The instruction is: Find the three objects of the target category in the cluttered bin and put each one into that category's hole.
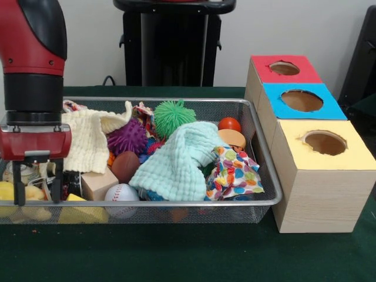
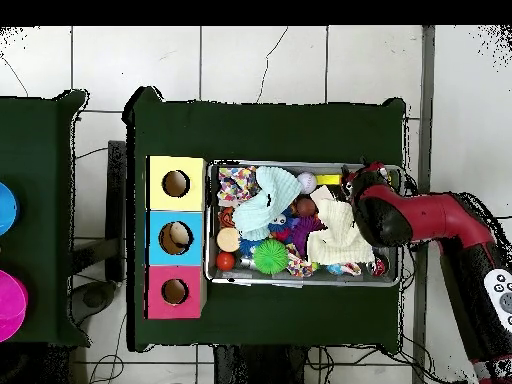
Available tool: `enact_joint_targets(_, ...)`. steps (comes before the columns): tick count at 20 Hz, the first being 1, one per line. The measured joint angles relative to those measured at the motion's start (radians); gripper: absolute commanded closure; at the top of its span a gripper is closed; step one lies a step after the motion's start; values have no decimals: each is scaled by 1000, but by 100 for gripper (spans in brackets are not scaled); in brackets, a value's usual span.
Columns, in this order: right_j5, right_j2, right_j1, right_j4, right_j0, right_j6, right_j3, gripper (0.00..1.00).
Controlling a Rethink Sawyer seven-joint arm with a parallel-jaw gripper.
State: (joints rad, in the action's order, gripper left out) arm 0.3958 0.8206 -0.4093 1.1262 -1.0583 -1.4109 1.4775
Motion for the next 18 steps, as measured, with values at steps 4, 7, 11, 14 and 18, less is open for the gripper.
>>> enact_joint_targets(4,0,-25,-13,0,26,0,-6,0)
enact_joint_targets(7,0,-47,-25,0,48,0,-11,0)
enact_joint_targets(11,-1,-67,-34,0,67,0,-15,0)
enact_joint_targets(14,-1,-83,-41,-1,82,0,-20,0)
enact_joint_targets(18,0,-106,-51,0,102,0,-22,0)
